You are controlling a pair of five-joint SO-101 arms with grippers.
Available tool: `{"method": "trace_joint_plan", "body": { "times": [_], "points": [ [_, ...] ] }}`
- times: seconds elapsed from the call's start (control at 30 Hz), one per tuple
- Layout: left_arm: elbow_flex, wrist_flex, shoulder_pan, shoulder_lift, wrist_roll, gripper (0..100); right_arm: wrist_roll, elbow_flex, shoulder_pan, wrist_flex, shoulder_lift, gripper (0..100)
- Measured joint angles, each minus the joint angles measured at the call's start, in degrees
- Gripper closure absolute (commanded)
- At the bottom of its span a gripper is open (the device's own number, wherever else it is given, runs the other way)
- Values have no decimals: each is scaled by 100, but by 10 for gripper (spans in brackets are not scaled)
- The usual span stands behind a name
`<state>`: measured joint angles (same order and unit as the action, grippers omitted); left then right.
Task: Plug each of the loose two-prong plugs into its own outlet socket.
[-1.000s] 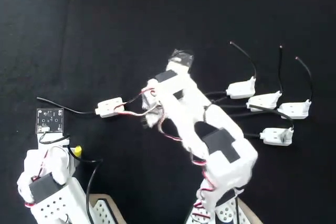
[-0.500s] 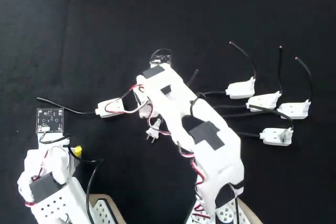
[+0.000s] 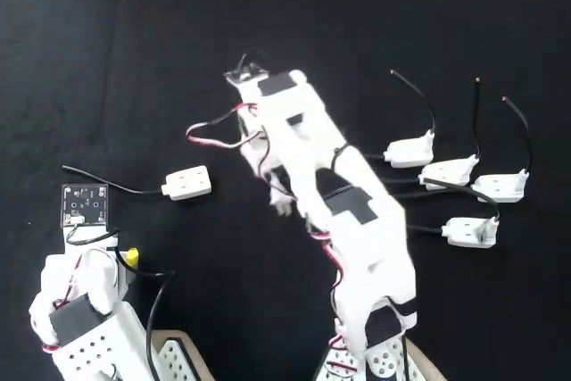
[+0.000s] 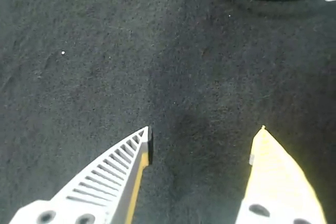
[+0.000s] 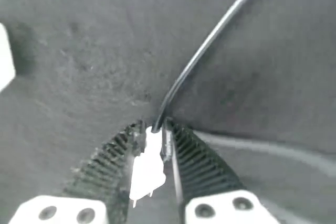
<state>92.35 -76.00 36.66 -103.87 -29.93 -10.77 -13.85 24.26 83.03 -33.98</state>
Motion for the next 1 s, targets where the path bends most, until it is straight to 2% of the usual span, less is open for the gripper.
{"method": "trace_joint_plan", "body": {
  "times": [0.07,0.13,0.23,0.3,0.6,0.83,1.0],
  "points": [
    [0,0,0,0,0,695,-642,0,0,0,0,953],
    [0,0,0,0,0,695,-1099,0,0,-18,0,873],
    [0,0,0,0,0,695,-1275,0,-9,-35,0,729],
    [0,0,0,0,0,695,-1345,0,-26,-35,0,678],
    [0,0,0,0,0,695,-1371,-35,-26,633,-9,766],
    [0,0,0,0,0,695,-1389,-35,-26,642,-123,796],
    [0,0,0,0,0,695,-1749,-185,-35,677,-440,830]
  ]
}}
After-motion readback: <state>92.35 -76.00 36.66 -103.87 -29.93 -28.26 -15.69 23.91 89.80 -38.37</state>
